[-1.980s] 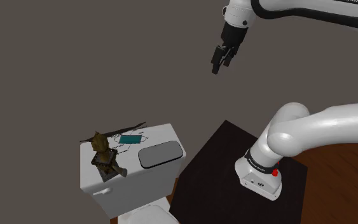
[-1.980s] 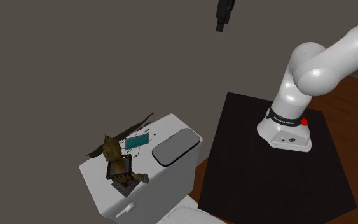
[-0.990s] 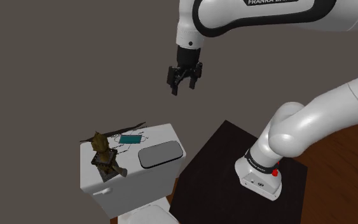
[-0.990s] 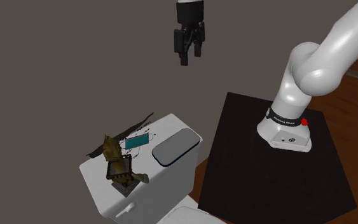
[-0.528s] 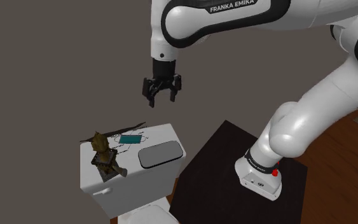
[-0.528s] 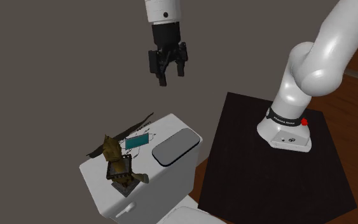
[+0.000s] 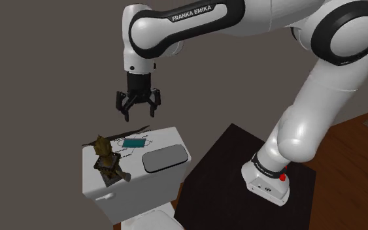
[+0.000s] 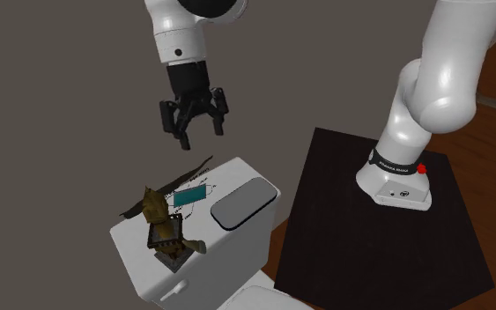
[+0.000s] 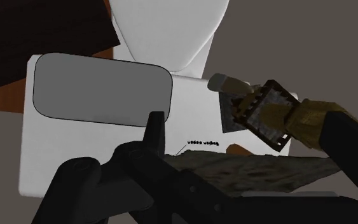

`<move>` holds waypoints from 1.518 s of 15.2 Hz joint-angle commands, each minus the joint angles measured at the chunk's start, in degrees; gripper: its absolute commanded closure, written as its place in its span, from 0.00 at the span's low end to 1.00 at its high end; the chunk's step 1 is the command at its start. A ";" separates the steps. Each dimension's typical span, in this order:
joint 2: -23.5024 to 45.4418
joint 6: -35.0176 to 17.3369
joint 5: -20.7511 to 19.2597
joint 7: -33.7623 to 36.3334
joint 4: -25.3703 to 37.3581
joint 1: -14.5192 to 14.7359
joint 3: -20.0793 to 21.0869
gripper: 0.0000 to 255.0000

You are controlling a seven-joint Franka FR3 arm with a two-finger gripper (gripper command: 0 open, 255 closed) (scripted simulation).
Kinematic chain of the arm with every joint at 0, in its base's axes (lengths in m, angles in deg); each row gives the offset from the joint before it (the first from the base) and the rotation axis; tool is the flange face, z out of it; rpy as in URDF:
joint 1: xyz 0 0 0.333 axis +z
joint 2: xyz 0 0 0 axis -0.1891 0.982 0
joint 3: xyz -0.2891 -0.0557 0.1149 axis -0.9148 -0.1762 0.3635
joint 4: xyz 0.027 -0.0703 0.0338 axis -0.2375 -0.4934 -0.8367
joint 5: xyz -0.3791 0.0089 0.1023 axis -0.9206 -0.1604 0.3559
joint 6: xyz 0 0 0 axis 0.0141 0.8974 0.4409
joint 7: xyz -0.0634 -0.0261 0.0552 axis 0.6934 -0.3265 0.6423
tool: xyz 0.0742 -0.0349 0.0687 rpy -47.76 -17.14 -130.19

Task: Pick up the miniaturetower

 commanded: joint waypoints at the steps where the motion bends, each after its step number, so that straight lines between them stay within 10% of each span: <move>1: 4.58 -0.89 0.35 1.97 3.39 0.73 0.44 0.00; 11: 27.40 -0.43 1.18 11.74 26.48 6.14 1.27 0.00; 20: 29.80 -4.50 1.12 10.02 24.41 6.44 0.97 0.00; 21: 29.81 -4.39 1.10 10.07 24.55 6.45 0.97 1.00; 23: 29.81 -4.36 1.10 10.05 24.56 6.43 0.96 1.00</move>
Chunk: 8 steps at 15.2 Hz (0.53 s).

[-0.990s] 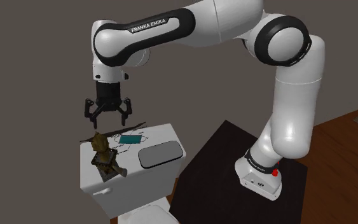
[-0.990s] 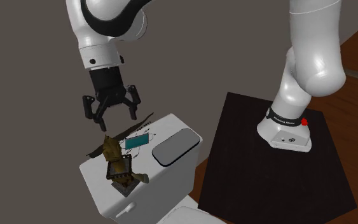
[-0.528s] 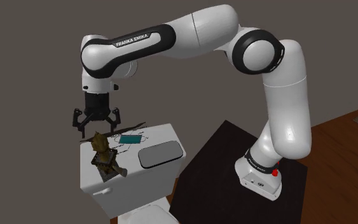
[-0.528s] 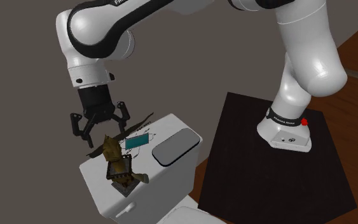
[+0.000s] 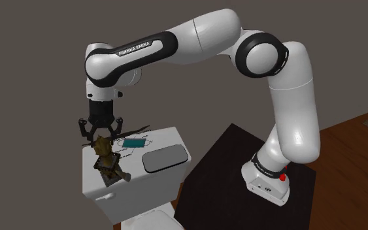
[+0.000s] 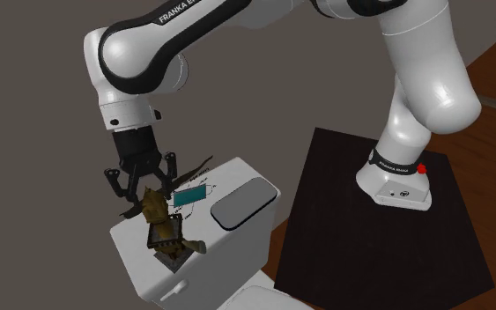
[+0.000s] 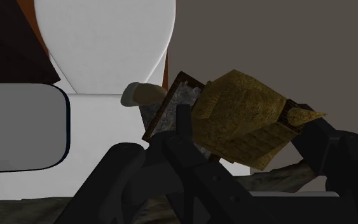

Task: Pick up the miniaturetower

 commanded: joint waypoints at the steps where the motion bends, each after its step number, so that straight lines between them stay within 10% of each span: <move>1: 0.08 -0.03 -0.02 -0.02 0.00 0.02 0.00 1.00; 8: -0.31 0.33 0.03 0.15 0.03 -0.02 0.05 1.00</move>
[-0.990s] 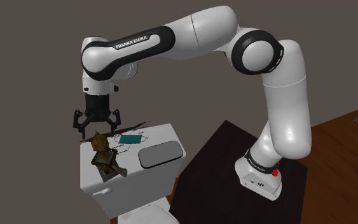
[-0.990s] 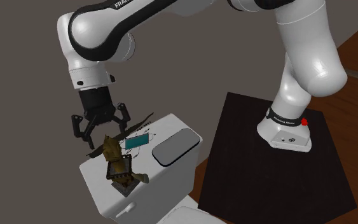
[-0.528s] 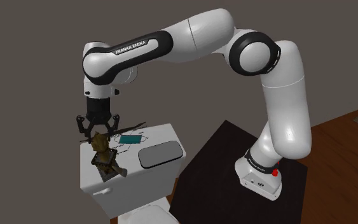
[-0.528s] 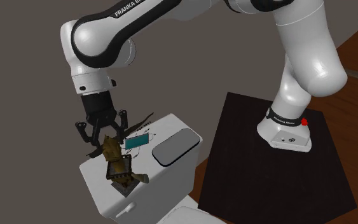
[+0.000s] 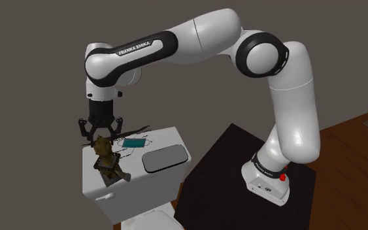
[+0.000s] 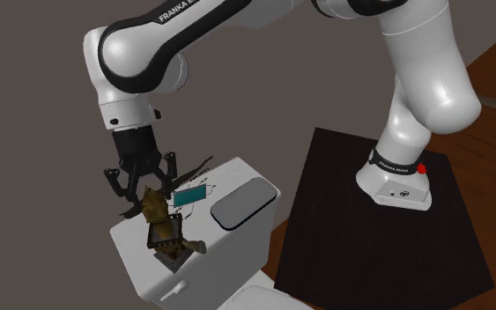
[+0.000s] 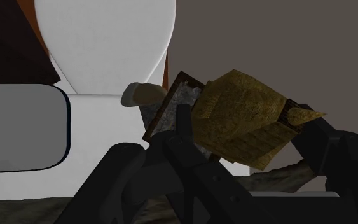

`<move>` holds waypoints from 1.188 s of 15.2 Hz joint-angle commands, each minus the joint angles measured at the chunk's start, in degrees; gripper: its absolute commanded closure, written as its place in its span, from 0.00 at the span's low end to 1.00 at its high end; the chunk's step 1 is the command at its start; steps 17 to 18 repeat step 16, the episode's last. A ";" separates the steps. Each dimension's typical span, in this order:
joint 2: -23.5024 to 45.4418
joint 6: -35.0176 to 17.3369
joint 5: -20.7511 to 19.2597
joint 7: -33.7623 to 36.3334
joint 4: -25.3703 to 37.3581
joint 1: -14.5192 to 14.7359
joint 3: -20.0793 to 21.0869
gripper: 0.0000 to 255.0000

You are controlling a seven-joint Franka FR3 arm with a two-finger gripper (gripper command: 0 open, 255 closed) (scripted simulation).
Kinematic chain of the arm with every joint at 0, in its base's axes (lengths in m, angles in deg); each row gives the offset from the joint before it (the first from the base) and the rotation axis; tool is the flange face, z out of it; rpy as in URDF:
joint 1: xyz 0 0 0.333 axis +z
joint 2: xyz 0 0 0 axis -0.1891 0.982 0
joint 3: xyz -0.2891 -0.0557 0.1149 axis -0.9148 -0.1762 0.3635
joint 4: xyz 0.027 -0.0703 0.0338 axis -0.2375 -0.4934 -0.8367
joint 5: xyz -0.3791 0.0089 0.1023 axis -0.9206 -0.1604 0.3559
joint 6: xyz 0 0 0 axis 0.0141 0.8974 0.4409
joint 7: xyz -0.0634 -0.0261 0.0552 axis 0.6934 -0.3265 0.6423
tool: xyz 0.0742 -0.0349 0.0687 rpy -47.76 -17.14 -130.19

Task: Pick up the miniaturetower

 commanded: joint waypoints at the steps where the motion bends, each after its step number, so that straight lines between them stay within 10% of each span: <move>1: -0.50 0.74 0.03 0.29 0.28 -0.07 0.07 1.00; 18: -4.03 8.10 0.07 3.41 4.83 -0.47 0.53 1.00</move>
